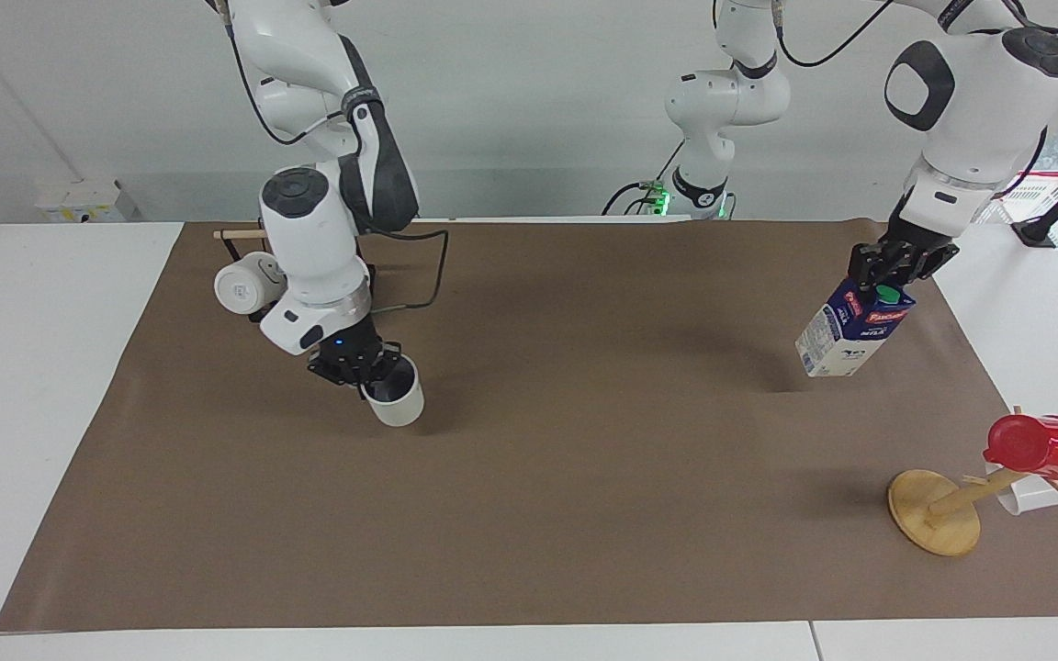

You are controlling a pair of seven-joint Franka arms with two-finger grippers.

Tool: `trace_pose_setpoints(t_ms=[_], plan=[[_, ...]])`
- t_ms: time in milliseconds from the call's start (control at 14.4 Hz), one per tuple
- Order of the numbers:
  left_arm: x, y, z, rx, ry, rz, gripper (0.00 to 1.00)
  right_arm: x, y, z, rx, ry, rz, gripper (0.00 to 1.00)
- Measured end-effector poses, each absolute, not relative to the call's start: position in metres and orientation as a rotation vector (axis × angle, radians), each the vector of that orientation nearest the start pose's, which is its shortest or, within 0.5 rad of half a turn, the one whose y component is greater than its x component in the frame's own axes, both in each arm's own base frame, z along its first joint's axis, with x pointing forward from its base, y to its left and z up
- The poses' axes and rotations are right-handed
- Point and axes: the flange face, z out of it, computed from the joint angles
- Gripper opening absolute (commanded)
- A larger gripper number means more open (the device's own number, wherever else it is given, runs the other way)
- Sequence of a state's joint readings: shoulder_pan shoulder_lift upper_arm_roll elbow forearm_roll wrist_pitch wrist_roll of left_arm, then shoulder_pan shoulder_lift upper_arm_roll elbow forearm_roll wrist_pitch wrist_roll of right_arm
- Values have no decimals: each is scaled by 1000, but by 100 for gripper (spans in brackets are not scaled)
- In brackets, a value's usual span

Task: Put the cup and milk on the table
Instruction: 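Carry the mug toward the table center with the right gripper, then lift the carton with the left gripper while the right gripper releases the mug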

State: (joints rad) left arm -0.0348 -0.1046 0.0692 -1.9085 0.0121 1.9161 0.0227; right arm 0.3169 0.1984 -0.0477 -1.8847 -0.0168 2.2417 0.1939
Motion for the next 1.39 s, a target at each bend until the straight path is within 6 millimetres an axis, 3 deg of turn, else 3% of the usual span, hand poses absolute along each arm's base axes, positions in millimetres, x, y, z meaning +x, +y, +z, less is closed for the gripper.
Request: trace_pose_setpoints(t_ms=[139,278,418,627,1044,1253,1323,1392], plan=[[541,24,551,-3125,31,-175,0,586,208,417,-3114,-185,-249,0],[541,27,551,-3124,60,-175,0,574,241,415,-3107,-119,-251,0],[541,27,551,-3123,68,-174,0,566,257,410,-3107,-68,-238,0],[541,27,551,-3123,70,-174,0,552,286,383,-3183,8,-243,0],[542,23,557,-3120,83,-194,0,548,301,358,-3196,54,-252,0],[544,2,561,-3118,138,-204,0,545,305,353,-3196,49,-248,4],[545,-12,559,-3120,144,-199,0,545,303,351,-3198,52,-245,68],[548,-32,555,-3126,124,-191,0,545,301,349,-3199,57,-243,100]])
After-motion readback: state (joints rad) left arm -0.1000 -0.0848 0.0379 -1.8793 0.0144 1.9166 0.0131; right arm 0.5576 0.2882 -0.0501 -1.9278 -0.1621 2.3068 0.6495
